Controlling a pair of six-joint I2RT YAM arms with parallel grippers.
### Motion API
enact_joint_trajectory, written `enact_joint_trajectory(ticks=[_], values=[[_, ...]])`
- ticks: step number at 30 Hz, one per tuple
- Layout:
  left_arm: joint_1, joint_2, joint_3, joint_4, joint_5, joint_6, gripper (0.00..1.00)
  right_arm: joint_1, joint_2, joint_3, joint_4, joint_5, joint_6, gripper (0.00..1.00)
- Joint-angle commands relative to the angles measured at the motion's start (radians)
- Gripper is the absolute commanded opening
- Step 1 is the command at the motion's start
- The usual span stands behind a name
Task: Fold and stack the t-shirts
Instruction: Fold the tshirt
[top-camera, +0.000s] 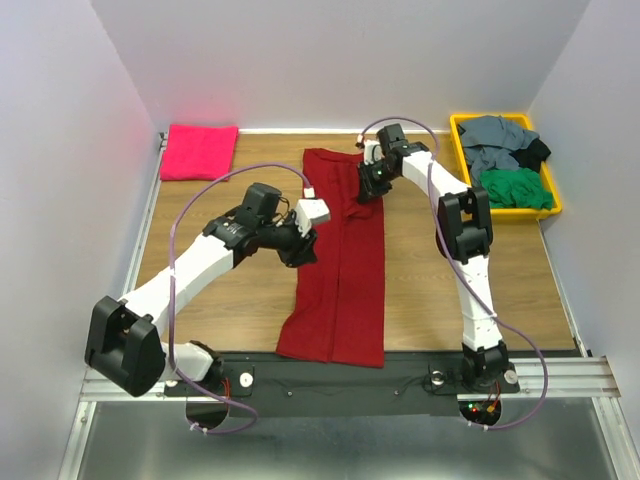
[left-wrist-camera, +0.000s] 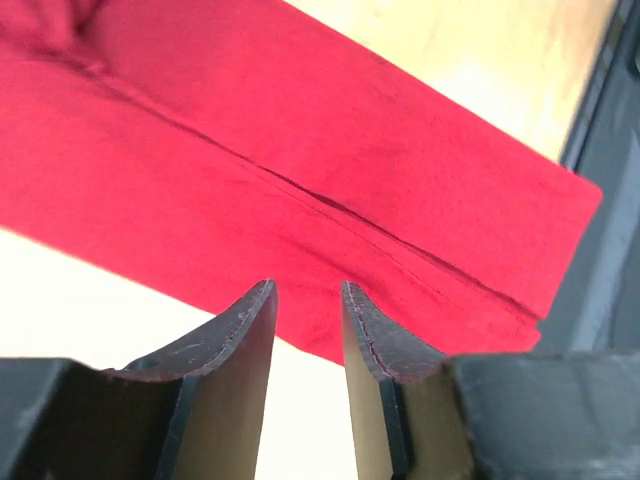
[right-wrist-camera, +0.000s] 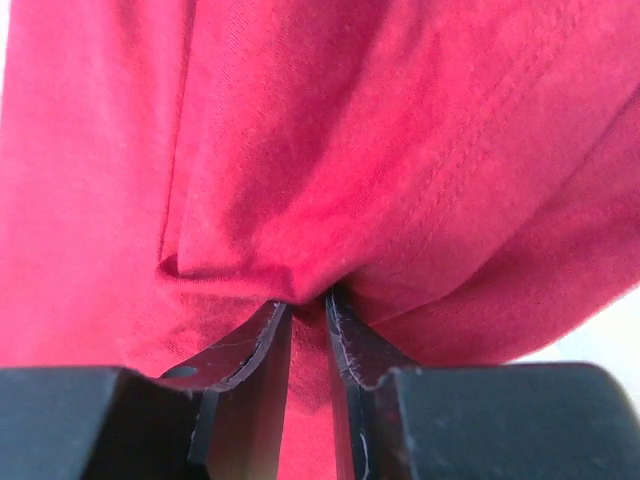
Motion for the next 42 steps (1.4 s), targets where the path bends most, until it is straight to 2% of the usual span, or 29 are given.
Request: enact_joint_trajectory(ticks=[1,8,13,16,17,21,23,27,34,39,42], values=[[0.069,-0.019,-0.015,0.079,0.004,-0.101,0.44,0.009,0.133,0.137,0.002,0.133,0.054,0.26],[0.169,0.045,0.001,0.083,-0.062,-0.116,0.44,0.008,0.276,0.324,0.080,0.204,0.057,0.28],[0.222,0.122,0.039,0.118,-0.107,-0.136,0.44,0.009,0.305,0.368,0.146,0.273,0.051,0.32],[0.232,0.202,0.097,0.153,-0.128,-0.151,0.44,0.009,0.287,0.352,0.155,0.249,0.053,0.37],[0.233,0.255,0.145,0.158,-0.127,-0.151,0.44,0.009,0.259,0.345,0.155,0.232,0.053,0.45],[0.236,0.409,0.278,0.188,-0.124,-0.190,0.43,0.008,0.147,0.274,0.160,0.134,0.054,0.58],[0.238,0.490,0.350,0.213,-0.110,-0.213,0.43,0.008,0.093,0.234,0.160,0.106,0.050,0.59],[0.241,0.628,0.475,0.254,-0.107,-0.279,0.40,0.008,-0.049,0.135,0.160,0.057,0.053,0.59],[0.242,0.855,0.654,0.235,-0.157,-0.297,0.38,0.008,-0.209,-0.097,0.150,0.051,-0.002,0.59],[0.253,0.953,0.774,0.204,-0.196,-0.286,0.37,0.005,-0.273,-0.249,0.134,0.057,-0.064,0.57],[0.273,1.021,0.850,0.179,-0.210,-0.300,0.37,0.002,-0.269,-0.261,0.130,0.058,-0.067,0.56]])
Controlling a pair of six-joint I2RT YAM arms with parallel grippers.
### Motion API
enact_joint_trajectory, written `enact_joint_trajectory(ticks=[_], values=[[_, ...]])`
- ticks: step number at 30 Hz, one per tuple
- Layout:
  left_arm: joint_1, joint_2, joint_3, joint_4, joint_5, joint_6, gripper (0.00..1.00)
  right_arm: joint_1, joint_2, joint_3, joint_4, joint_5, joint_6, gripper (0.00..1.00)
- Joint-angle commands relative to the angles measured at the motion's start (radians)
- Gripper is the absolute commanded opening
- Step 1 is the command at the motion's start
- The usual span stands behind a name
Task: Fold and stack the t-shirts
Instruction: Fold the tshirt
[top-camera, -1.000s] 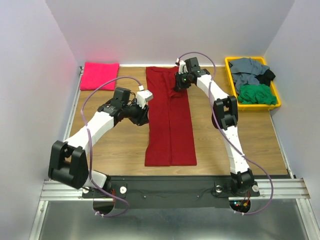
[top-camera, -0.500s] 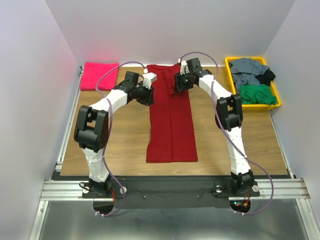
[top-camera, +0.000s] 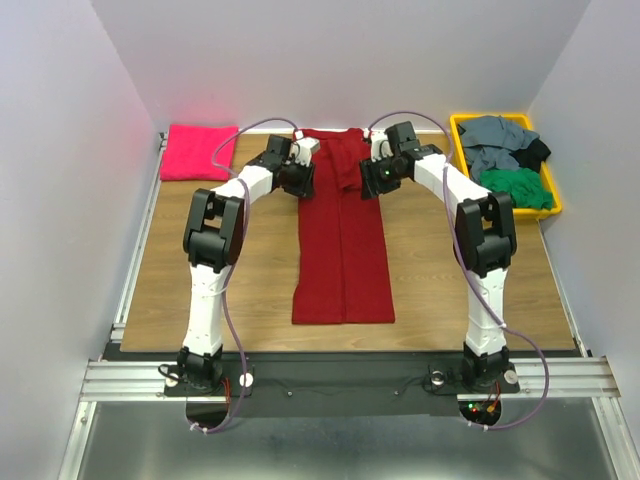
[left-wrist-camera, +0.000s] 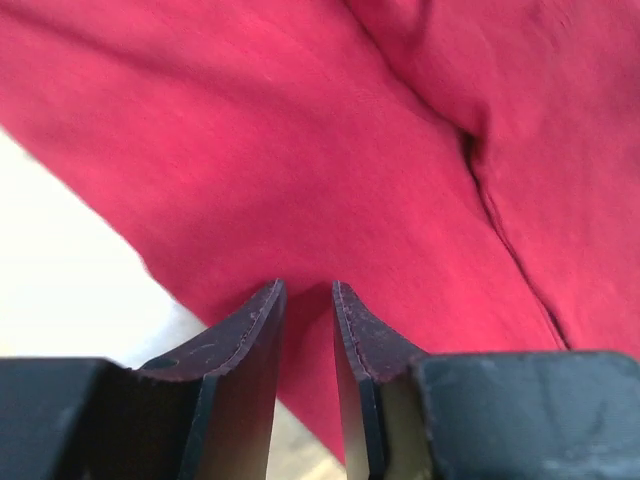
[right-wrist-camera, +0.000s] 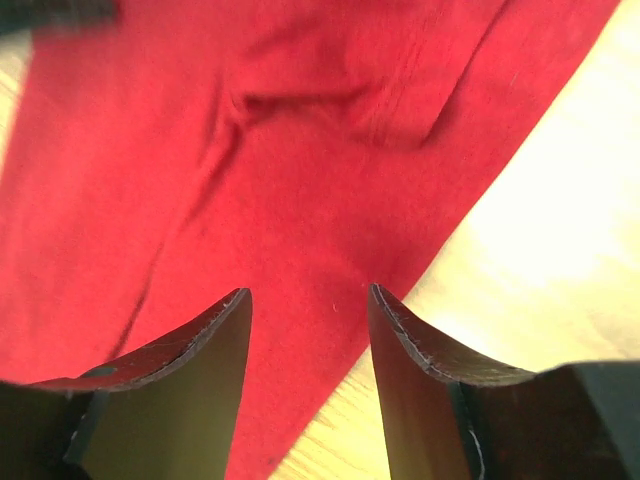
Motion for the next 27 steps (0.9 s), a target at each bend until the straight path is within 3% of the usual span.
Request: enact_joint_trajectory(ticks=[1,6,11,15,21,24,27], values=[[0.033,0.060,0.132,-0.039,-0.032,-0.014,0.37,-0.010,-0.021,-0.023,-0.013,-0.008,-0.040,0.56],[0.046,0.100,0.231,-0.070,0.025,0.024,0.39,-0.023,-0.024,0.003,-0.035,-0.006,-0.082,0.56],[0.048,-0.050,0.160,-0.077,0.196,0.139,0.45,-0.022,-0.140,-0.032,-0.119,-0.100,-0.215,0.56],[0.048,-0.427,-0.149,-0.008,0.264,0.306,0.53,-0.011,-0.335,-0.186,-0.200,-0.184,-0.435,0.56],[0.027,-0.874,-0.538,-0.229,0.335,0.661,0.57,0.077,-0.711,-0.609,-0.253,-0.125,-0.710,0.56],[-0.044,-1.096,-0.745,-0.335,0.292,0.774,0.60,0.156,-0.883,-0.796,-0.250,-0.086,-0.756,0.56],[-0.134,-1.296,-0.936,-0.340,0.252,0.777,0.63,0.252,-0.987,-0.954,-0.227,-0.074,-0.764,0.57]])
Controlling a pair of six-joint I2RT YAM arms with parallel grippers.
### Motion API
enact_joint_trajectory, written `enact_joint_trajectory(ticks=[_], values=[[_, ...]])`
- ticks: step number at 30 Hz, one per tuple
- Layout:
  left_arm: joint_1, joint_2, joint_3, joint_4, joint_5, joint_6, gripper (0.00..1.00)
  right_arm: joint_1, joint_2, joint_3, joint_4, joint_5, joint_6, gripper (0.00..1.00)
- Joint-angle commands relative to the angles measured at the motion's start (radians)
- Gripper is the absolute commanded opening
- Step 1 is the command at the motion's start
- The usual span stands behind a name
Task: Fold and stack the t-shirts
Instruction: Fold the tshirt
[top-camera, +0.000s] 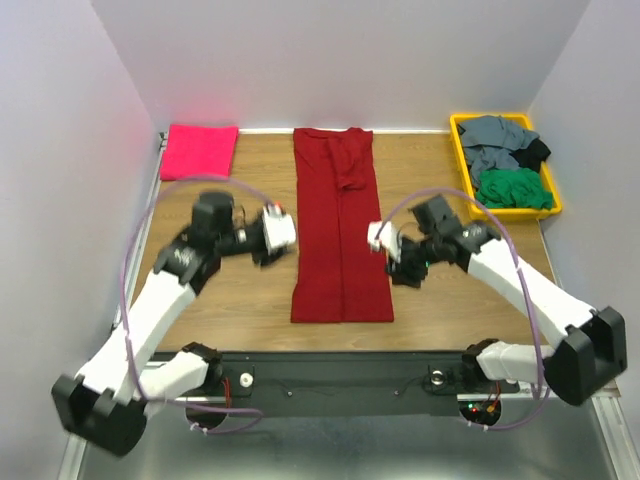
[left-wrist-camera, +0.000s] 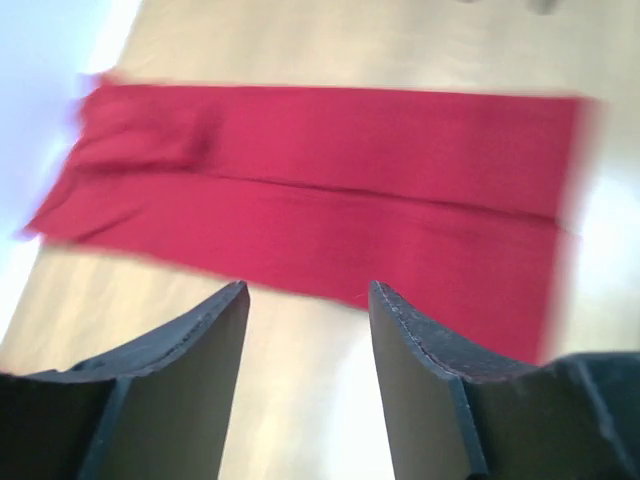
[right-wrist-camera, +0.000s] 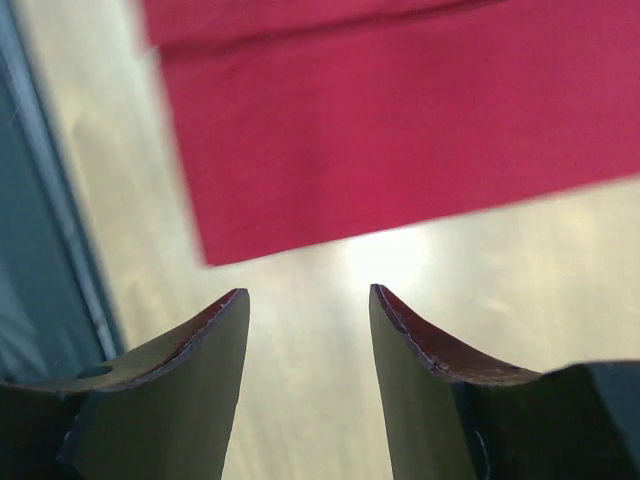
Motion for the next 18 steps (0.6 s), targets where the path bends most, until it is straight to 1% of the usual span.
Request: enact_joint_trajectory(ticks=[1,2,3,4,7,8,12,14,18], values=[[-0.162,-0.142,-0.251,-0.138,-0.054,0.121,0.64,0.103,-0.129,-0.186,0.036,0.044,-0.091,0.58],[-0.213,-0.206,-0.321,-0.124,-0.073,0.104,0.64,0.148,-0.161,-0.253,0.059,0.052,-0.084,0.59],[-0.254,-0.231,-0.354,-0.083,-0.102,0.082,0.64,0.170,-0.183,-0.287,0.079,0.072,-0.084,0.59],[-0.341,-0.265,-0.383,-0.058,-0.169,0.050,0.64,0.193,-0.215,-0.315,0.117,0.086,-0.079,0.59],[-0.423,-0.260,-0.457,0.003,-0.239,0.033,0.64,0.262,-0.223,-0.400,0.189,0.129,-0.070,0.59],[-0.463,-0.222,-0.465,0.010,-0.271,0.028,0.64,0.278,-0.211,-0.414,0.209,0.144,-0.064,0.59],[-0.504,-0.135,-0.478,0.092,-0.314,0.044,0.64,0.302,-0.159,-0.459,0.313,0.170,-0.064,0.60],[-0.512,-0.092,-0.481,0.108,-0.325,0.056,0.64,0.304,-0.134,-0.473,0.334,0.173,-0.067,0.58],[-0.524,-0.062,-0.491,0.132,-0.311,0.107,0.64,0.314,-0.094,-0.510,0.366,0.175,-0.075,0.55]])
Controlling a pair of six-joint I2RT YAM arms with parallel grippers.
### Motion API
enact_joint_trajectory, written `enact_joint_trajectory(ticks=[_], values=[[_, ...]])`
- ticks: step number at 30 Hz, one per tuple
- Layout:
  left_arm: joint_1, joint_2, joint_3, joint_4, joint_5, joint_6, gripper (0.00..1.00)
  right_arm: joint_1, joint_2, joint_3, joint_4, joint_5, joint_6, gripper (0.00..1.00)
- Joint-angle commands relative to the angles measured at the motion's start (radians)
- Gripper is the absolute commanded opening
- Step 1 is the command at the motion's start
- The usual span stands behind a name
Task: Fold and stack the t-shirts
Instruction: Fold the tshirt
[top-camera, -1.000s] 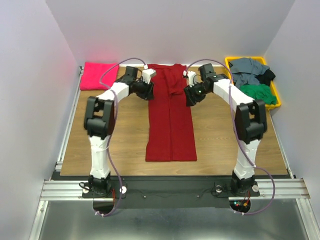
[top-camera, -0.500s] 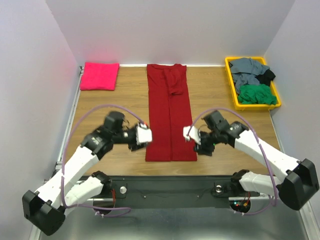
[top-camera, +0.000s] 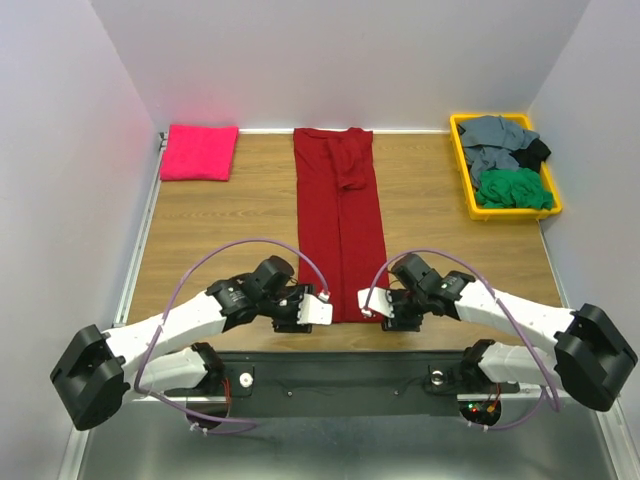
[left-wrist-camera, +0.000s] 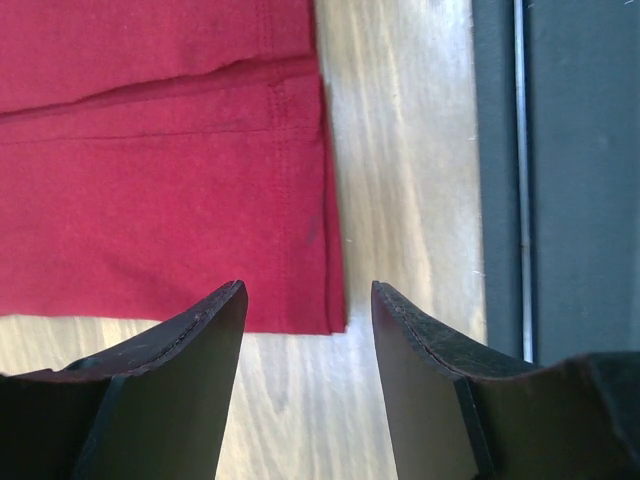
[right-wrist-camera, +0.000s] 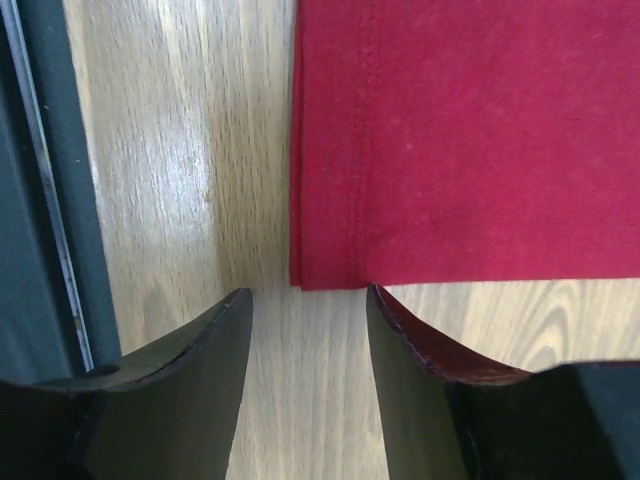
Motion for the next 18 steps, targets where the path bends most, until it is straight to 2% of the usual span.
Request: enact_joint_trajectory(ticks=[1,7,14,16,18], values=[[-0.022,0.017,-0.016,0.074,-0.010,0.055,0.64,0.019,0.025,-0.040,0.122,0.031,-0.017,0.54],[-0.035,0.129,-0.005,0.083,-0.039,0.095,0.63,0.022,0.088,-0.051,0.152,0.045,-0.004,0.41],[-0.036,0.223,0.004,0.051,-0.093,0.147,0.59,0.024,0.099,-0.065,0.160,0.074,0.023,0.18],[-0.036,0.230,-0.008,0.051,-0.098,0.162,0.55,0.022,0.093,-0.067,0.159,0.084,0.029,0.11],[-0.036,0.252,-0.002,0.050,-0.098,0.156,0.43,0.022,0.088,-0.062,0.159,0.089,0.039,0.01]])
